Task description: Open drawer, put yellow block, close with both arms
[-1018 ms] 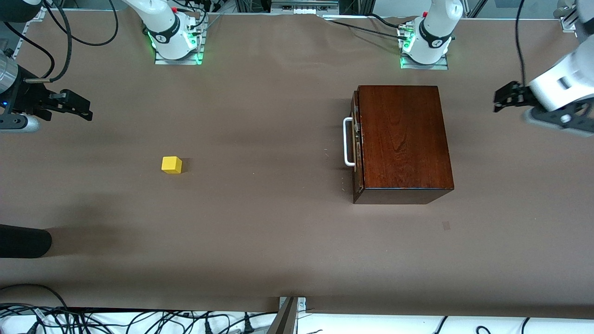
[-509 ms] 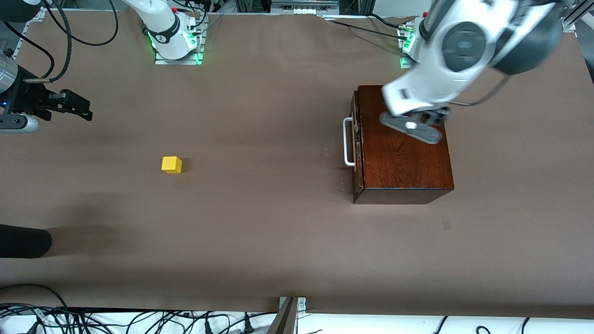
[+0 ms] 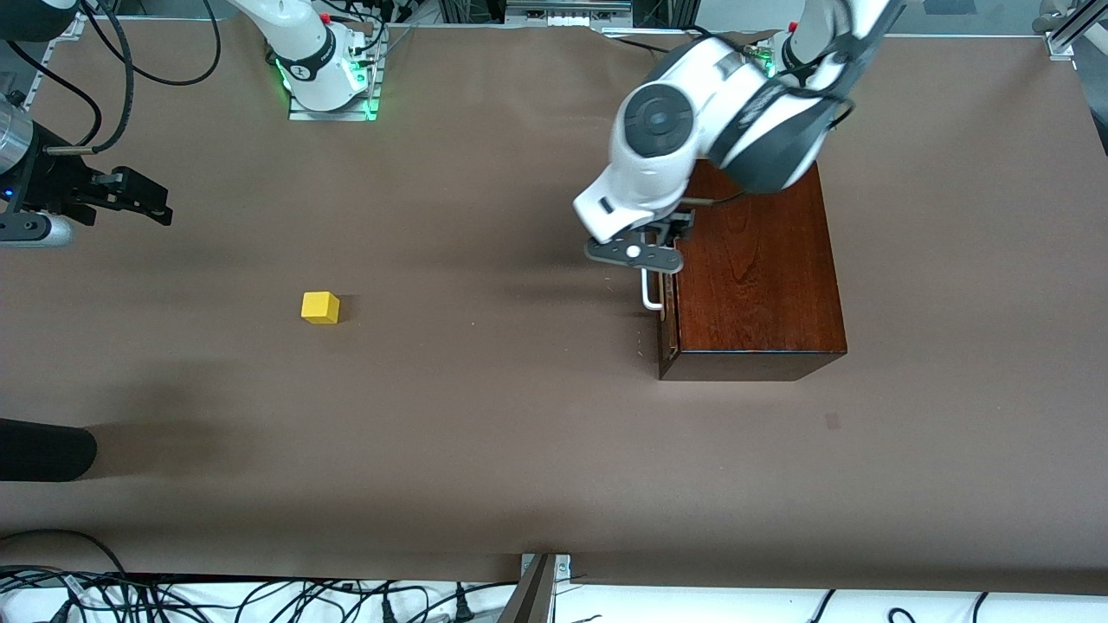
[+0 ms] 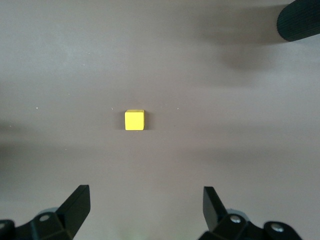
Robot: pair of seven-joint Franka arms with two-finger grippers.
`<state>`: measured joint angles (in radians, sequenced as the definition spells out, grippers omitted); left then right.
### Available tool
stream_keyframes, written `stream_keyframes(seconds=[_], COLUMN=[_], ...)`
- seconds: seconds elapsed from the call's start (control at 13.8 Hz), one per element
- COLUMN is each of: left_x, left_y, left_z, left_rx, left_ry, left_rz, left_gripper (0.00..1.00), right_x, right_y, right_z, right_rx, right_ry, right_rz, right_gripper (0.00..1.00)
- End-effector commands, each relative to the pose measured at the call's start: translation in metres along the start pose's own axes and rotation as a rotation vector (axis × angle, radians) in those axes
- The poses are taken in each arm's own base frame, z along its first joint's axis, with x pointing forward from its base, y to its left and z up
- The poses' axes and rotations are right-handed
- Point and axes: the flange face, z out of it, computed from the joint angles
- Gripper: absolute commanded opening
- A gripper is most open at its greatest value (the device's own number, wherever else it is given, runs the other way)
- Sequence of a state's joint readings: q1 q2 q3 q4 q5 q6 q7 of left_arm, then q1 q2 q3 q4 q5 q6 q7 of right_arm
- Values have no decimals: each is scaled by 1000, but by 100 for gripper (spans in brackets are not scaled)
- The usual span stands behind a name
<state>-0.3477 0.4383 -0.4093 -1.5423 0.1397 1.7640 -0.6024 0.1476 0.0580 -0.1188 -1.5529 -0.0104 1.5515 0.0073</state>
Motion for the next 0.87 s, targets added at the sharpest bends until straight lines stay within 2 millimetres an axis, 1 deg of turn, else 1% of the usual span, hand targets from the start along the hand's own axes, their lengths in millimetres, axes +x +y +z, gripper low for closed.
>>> stream_keyframes(seconds=[0.0, 0.07, 0.15, 0.29, 0.36, 0.51, 0.58, 0.65, 0.8], left_x=[8, 9, 7, 5, 5, 6, 6, 6, 9], left_y=[15, 20, 27, 37, 39, 45, 49, 51, 50], left_z=[22, 34, 40, 59, 68, 82, 88, 92, 102], left_rx=[68, 86, 108, 146, 165, 188, 191, 198, 218], left_ry=[17, 10, 18, 15, 14, 31, 32, 31, 33], left_rz=[-24, -30, -35, -34, -34, -48, -51, -52, -45], left_gripper=[100, 100, 100, 100, 100, 100, 100, 100, 100], right_x=[1, 1, 1, 1, 1, 1, 3, 5, 5], right_y=[0, 1, -1, -1, 0, -4, -5, -6, -6], right_z=[-7, -8, -8, -9, -9, -9, -5, -2, -1], right_rx=[-7, -14, -15, -16, -14, -13, -10, -7, -7], right_ry=[10, 12, 11, 14, 15, 17, 8, 2, -2], right_rz=[0, 1, -4, -4, -1, 5, 7, 6, 6], right_gripper=[100, 100, 100, 100, 100, 100, 100, 100, 100])
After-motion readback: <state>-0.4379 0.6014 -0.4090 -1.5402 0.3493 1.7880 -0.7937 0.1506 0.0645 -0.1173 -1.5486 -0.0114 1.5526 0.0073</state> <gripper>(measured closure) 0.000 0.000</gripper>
